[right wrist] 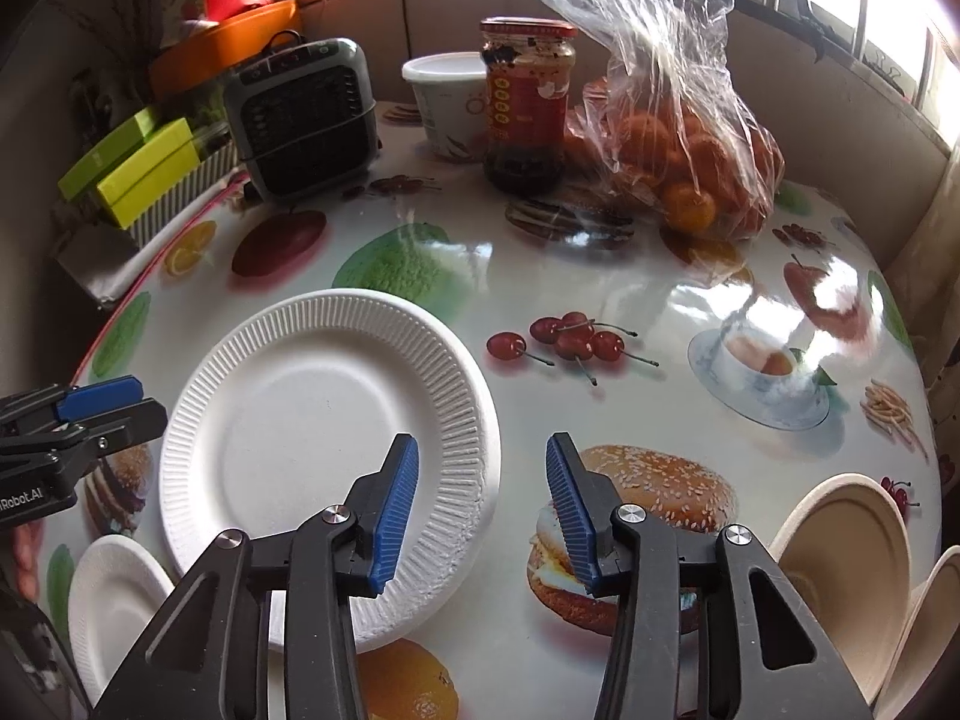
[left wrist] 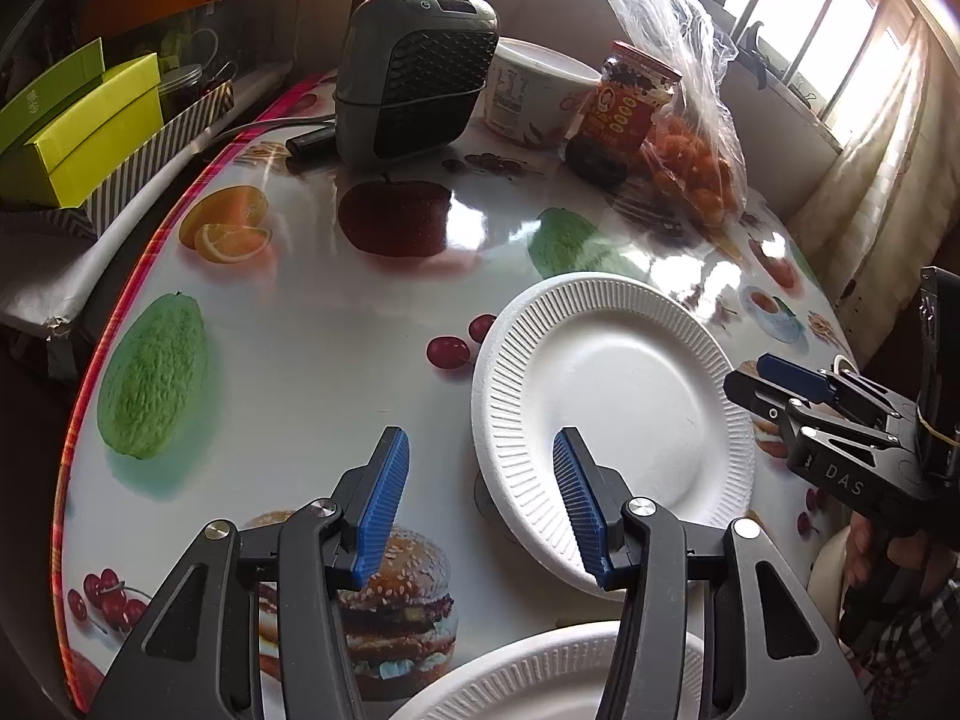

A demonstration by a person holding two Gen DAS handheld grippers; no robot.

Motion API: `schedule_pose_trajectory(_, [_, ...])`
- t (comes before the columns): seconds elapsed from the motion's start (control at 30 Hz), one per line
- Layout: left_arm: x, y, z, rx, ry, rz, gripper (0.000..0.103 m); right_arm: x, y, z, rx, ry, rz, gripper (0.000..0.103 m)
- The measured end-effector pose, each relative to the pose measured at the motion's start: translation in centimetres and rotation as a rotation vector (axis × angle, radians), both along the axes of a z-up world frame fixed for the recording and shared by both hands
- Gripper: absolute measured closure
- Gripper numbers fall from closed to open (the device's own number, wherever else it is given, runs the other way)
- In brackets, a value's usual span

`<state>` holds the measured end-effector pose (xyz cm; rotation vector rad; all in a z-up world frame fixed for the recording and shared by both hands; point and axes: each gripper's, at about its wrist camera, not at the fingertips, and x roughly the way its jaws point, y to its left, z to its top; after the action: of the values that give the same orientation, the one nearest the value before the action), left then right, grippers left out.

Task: Organize plates and bowls
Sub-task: 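Move the left gripper to the rim of the next white plate, then close the left gripper on the plate rim and lift it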

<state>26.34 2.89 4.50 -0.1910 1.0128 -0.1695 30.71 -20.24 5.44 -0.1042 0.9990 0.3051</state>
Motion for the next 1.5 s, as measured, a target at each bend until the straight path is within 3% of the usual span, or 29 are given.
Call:
schedule_pose_trajectory(0.2, [0.1, -0.5, -0.3, -0.014, 0.014, -0.018, 0.059, 0.1, 0.0, -0.4, 0.009, 0.021, 0.003, 0.075])
schedule_pose_trajectory(0.6, [0.5, -0.7, -1.1, -0.011, 0.038, -0.026, 0.072, 0.5, 0.2, -1.1, 0.005, 0.053, 0.002, 0.084])
schedule_pose_trajectory(0.83, [0.6, -0.9, -1.4, -0.012, 0.048, -0.033, 0.078, 0.5, 0.3, -1.0, 0.005, 0.053, 0.004, 0.085])
schedule_pose_trajectory(1.5, [0.5, -0.6, -0.3, -0.018, 0.026, -0.019, 0.078, -0.2, 0.1, 0.2, 0.025, 0.026, -0.010, 0.085])
